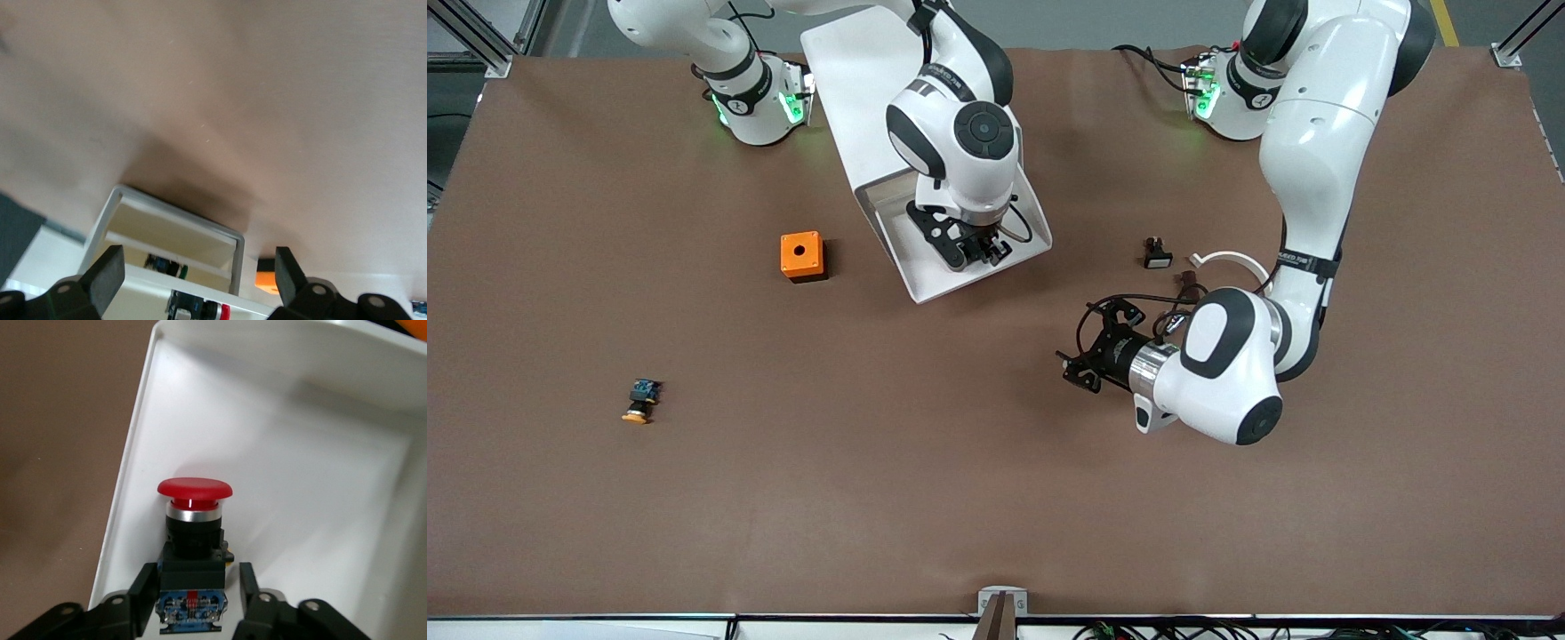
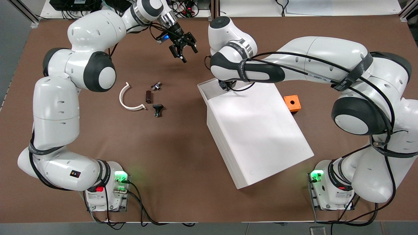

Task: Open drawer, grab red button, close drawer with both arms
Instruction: 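Lift the red button out with the right gripper while the left gripper releases the drawer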

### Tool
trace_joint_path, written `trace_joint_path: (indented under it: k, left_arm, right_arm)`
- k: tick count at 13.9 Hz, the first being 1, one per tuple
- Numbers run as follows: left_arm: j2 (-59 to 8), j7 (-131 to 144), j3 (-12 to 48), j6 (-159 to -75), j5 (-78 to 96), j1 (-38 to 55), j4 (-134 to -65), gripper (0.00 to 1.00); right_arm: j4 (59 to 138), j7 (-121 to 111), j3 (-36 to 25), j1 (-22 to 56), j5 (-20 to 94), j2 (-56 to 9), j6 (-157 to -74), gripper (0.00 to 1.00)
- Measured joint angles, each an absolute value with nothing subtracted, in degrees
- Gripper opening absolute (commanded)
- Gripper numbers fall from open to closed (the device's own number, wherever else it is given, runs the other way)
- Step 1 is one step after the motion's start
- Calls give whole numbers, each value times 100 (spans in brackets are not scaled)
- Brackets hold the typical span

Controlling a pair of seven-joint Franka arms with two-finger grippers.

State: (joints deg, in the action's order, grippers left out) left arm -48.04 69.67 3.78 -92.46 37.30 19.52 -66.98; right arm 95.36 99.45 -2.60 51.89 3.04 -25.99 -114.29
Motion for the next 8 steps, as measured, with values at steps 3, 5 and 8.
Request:
trace_joint_path:
  k: [3, 5, 8]
  left_arm:
    - [-4510, 6566, 376, -9334, 3243, 2043, -6665, 99]
    - [-4316, 6460, 377, -9493, 2782, 2156, -6661, 99]
    - [-4208, 6382, 378, -9975, 2109, 2440, -6663, 99]
  right_arm:
    - [9498, 9945, -265, 5188, 379, -2600, -11431, 0]
    - [9379, 9945, -292, 5147, 452, -2598, -11430, 0]
    - [8904, 9405, -316, 4884, 457, -2584, -10767, 0]
